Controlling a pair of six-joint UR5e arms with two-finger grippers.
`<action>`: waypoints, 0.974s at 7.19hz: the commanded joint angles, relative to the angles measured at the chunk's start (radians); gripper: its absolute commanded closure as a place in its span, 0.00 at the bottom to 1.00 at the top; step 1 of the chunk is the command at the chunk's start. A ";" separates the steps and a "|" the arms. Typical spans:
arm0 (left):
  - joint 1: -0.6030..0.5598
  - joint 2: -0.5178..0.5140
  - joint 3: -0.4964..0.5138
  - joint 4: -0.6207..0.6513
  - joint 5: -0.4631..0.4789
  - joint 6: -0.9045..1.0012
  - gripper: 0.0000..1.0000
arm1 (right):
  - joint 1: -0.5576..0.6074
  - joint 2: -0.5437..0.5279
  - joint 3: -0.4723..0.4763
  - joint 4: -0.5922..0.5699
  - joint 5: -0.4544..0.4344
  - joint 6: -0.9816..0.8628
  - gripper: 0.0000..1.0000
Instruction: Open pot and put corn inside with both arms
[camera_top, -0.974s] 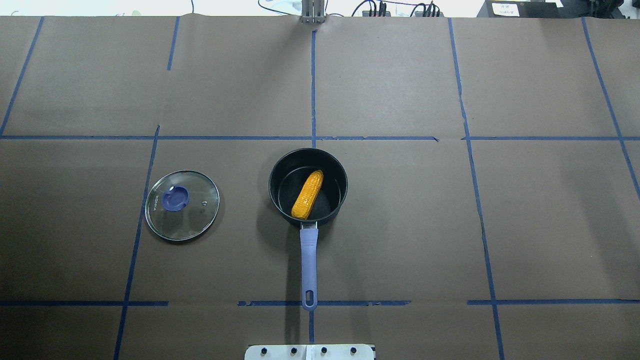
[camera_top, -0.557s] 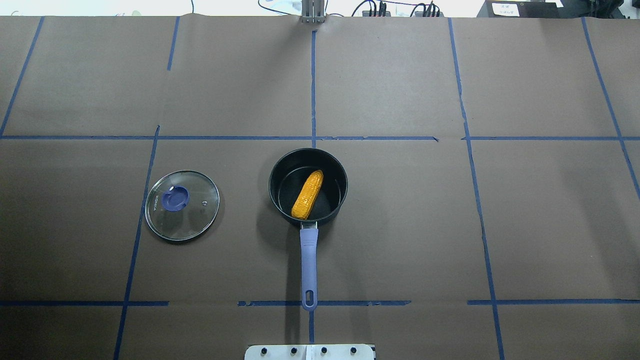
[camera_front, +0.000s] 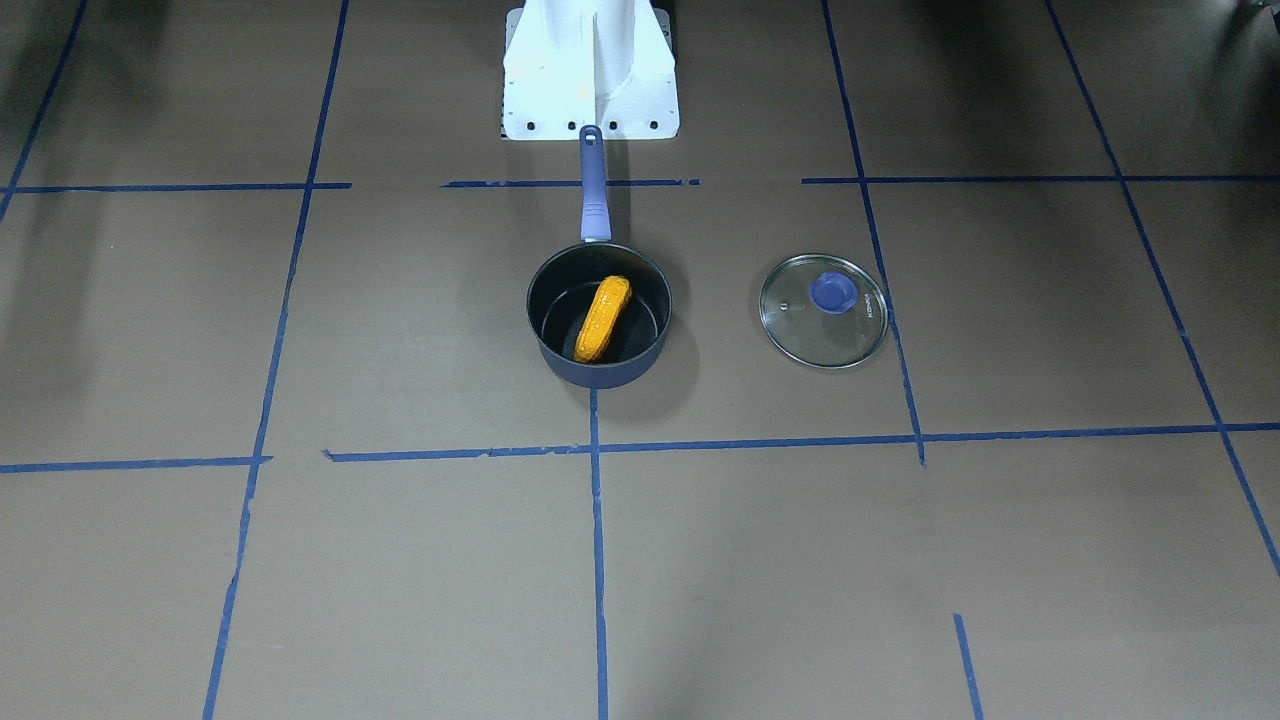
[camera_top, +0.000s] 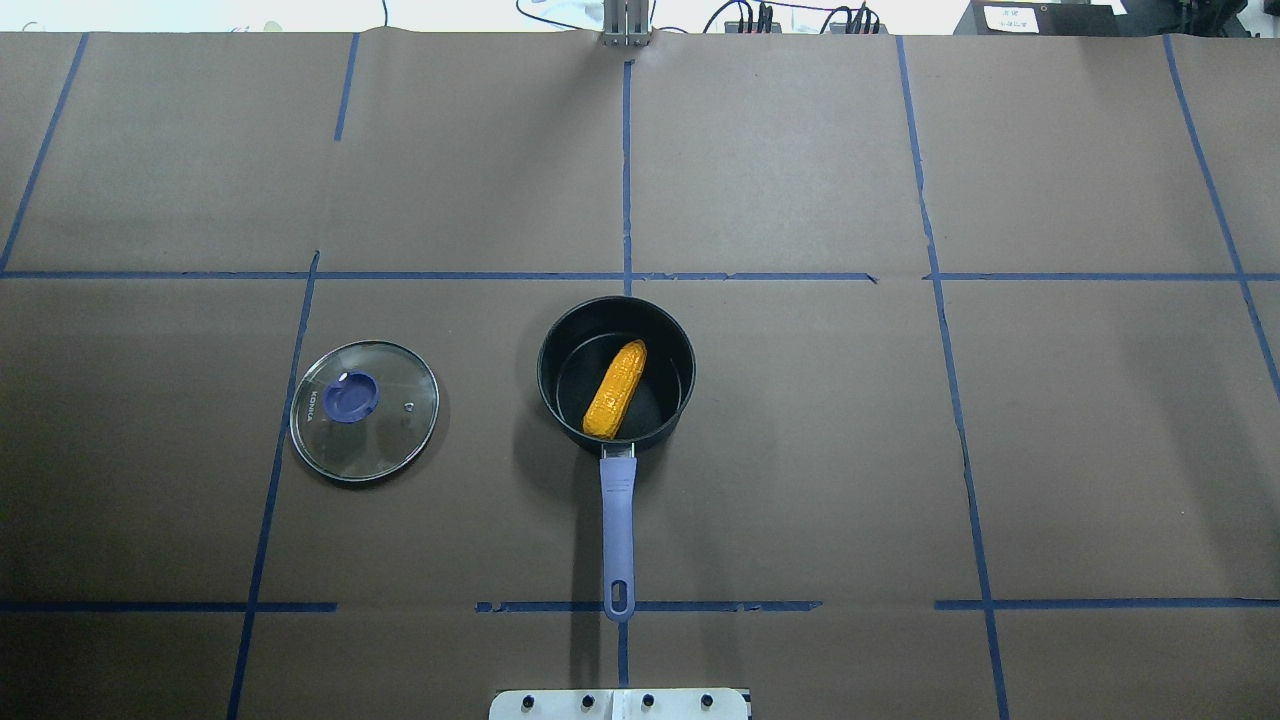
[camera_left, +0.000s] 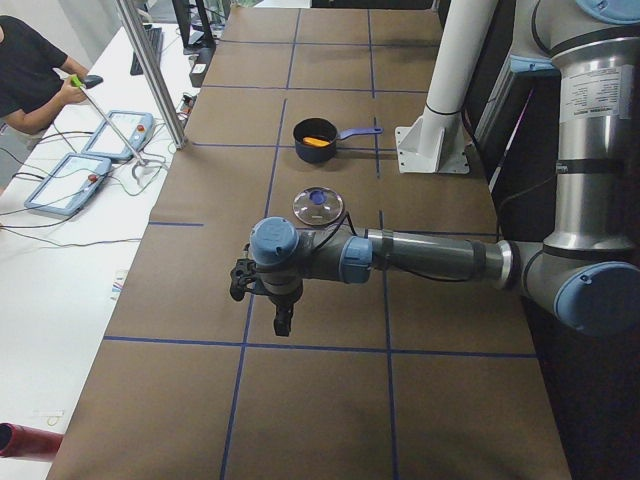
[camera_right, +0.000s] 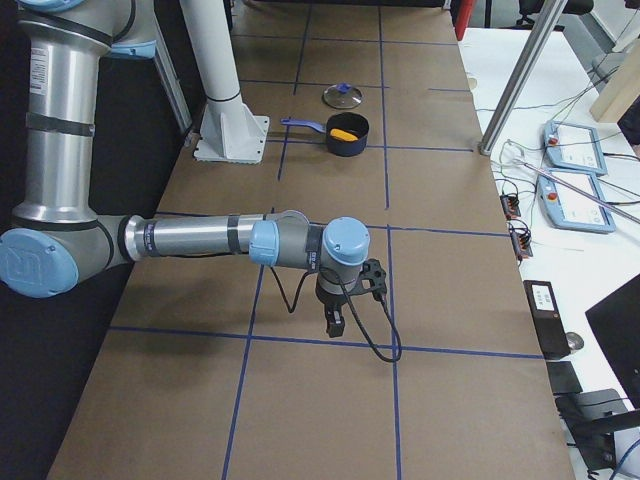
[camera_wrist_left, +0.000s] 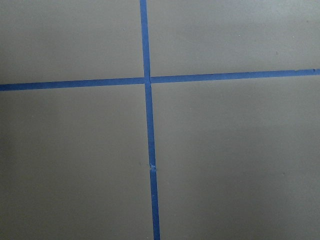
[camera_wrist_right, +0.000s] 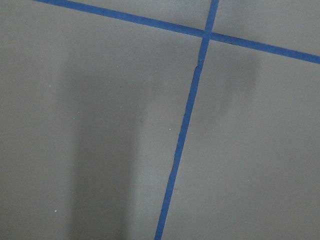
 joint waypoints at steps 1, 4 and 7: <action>0.002 -0.001 0.000 0.006 0.000 0.000 0.00 | 0.001 -0.001 -0.004 -0.001 0.004 0.000 0.00; 0.002 0.001 -0.014 0.006 0.000 0.000 0.00 | 0.001 -0.003 -0.001 0.000 0.007 -0.001 0.00; 0.002 0.001 -0.002 0.006 0.001 0.000 0.00 | 0.001 -0.003 -0.003 0.000 0.001 -0.003 0.00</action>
